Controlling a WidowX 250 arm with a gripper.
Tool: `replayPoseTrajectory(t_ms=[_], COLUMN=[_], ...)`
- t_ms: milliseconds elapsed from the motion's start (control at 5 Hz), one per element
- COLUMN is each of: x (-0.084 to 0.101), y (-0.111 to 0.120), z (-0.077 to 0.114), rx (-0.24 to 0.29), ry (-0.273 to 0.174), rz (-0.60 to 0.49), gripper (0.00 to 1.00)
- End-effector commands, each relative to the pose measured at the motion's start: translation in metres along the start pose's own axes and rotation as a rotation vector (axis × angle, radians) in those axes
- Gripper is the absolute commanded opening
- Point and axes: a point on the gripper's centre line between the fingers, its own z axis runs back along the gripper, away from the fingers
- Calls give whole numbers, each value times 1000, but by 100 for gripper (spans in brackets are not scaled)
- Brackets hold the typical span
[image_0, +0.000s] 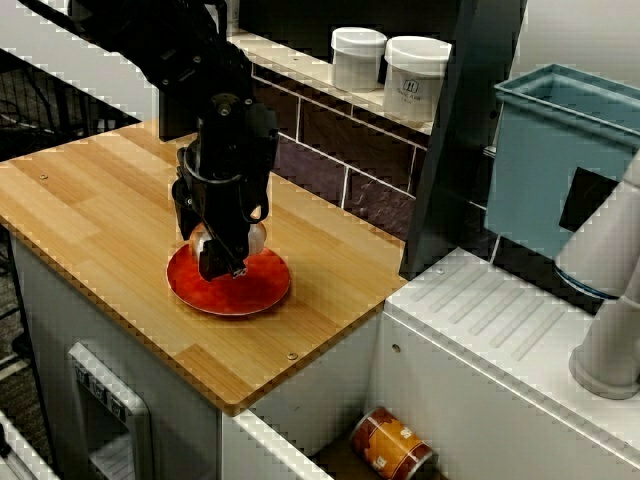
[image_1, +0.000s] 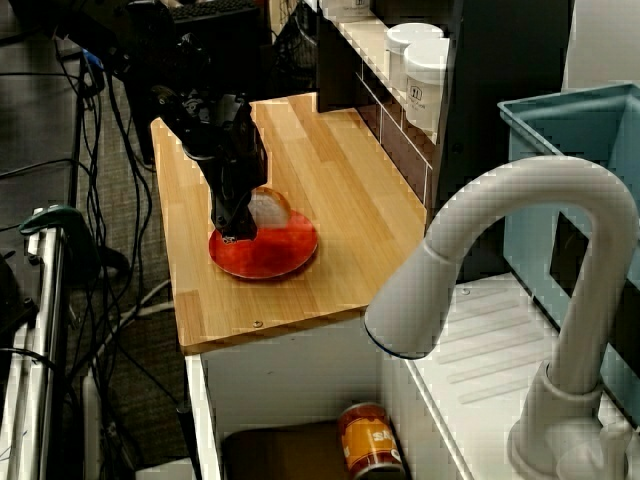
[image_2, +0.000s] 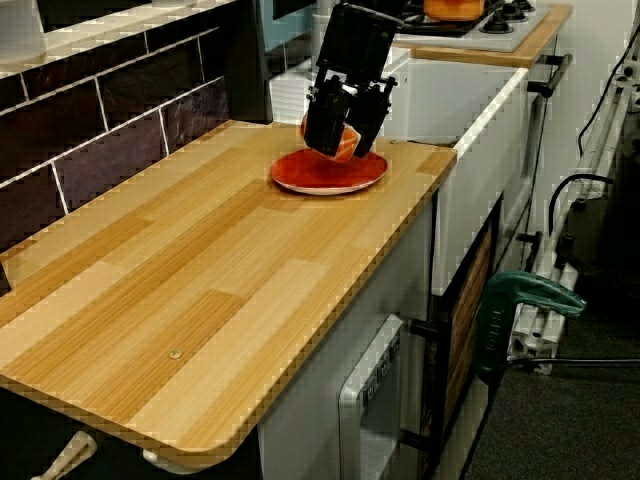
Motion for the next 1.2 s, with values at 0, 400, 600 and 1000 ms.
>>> replayPoseTrajectory(t_ms=[0, 400, 600, 1000], x=[6, 2, 2, 9], y=[3, 19, 27, 28], z=[2, 9, 15, 10], rx=[17, -57, -90, -204], ry=[16, 33, 18, -14], rz=[8, 28, -27, -242], gripper=[100, 100, 100, 100])
